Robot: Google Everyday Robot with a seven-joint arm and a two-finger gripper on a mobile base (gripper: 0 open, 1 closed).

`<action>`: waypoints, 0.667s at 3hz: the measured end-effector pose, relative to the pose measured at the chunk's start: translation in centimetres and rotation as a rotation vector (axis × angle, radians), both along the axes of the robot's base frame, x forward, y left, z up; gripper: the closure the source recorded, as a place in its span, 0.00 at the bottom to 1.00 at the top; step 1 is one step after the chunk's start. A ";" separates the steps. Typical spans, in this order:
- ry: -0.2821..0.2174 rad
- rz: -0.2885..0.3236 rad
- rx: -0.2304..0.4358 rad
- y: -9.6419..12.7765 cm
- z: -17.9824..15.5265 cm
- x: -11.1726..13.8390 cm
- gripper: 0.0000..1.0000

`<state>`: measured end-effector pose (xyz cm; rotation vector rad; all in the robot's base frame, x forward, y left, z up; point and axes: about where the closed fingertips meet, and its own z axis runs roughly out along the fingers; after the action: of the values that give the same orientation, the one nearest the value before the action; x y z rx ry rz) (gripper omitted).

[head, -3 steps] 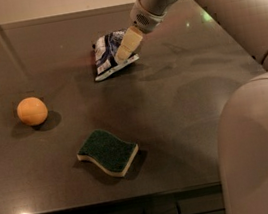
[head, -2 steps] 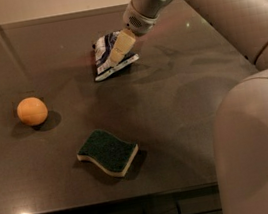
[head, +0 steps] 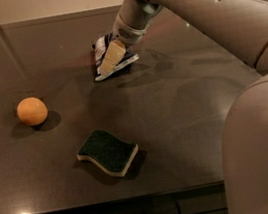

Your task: Pick blue chip bag

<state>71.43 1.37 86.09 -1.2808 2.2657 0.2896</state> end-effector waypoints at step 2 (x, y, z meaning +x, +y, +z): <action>-0.022 -0.028 -0.021 0.8 -1.9 0.7 0.18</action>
Offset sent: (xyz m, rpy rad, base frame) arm 0.0124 0.0070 -0.0234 -0.0244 -0.0343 -0.0445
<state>72.09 2.13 84.17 -1.2554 2.2718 0.2413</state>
